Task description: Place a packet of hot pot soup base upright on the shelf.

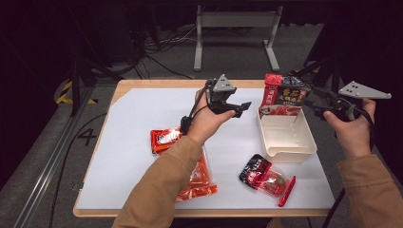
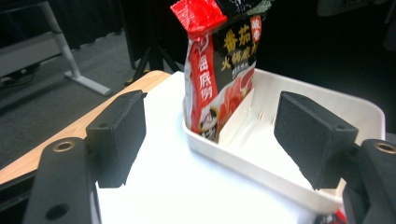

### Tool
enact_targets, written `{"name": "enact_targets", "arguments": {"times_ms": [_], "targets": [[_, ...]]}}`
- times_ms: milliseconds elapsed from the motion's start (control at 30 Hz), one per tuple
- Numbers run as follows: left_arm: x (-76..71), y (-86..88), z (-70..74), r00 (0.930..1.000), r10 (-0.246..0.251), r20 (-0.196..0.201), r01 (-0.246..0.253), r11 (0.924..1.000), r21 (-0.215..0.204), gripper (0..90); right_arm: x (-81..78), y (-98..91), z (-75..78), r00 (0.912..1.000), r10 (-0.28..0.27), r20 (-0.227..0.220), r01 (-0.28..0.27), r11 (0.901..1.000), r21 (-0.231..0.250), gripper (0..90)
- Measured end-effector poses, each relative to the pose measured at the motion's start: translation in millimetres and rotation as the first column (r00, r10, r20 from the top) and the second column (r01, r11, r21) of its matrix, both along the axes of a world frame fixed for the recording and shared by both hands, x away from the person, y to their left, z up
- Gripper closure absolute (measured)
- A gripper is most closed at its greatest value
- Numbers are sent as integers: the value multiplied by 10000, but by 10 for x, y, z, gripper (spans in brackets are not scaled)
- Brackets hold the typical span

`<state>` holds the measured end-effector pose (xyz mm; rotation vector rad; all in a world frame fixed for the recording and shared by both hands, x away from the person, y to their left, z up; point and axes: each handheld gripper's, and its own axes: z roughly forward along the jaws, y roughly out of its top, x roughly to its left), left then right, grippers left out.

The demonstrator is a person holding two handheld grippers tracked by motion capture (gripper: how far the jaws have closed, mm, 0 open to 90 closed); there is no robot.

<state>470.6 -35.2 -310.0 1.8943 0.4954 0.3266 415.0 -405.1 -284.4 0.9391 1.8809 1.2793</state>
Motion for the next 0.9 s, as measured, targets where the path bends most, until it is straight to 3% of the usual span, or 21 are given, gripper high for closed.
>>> {"name": "enact_targets", "arguments": {"times_ms": [200, 333, 400, 433, 600, 700, 900], "targets": [[-172, 332, -35, 9999, -63, -121, 60, 9997, -245, 262, -130, 168, -19, 9992, 400, -68, -399, 9990, 223, 435], [-243, 509, -32, 9999, 50, -153, -53, 9999, -163, 258, -173, 243, -58, 9977, 660, -164, -653, 9971, 378, 429], [-291, 650, -54, 9976, 578, -374, -564, 9977, 375, 255, -205, 305, -90, 9962, 836, -253, -822, 9951, 550, 426], [-309, 699, -69, 9960, 730, -514, -707, 9965, 449, 251, -209, 335, -102, 9952, 941, -258, -925, 9939, 604, 424], [-400, 940, -129, 9936, 901, -685, -897, 9959, 90, 243, -220, 444, -165, 9919, 1232, -292, -1200, 9883, 940, 420], [-450, 1075, -172, 9927, 1040, -606, -1029, 9945, 206, 241, -215, 505, -192, 9895, 1398, -374, -1364, 9871, 835, 418], [-511, 1306, -264, 9861, 1429, -852, -1411, 9896, 264, 226, -249, 550, -213, 9854, 1656, -404, -1615, 9829, 891, 409]]}}
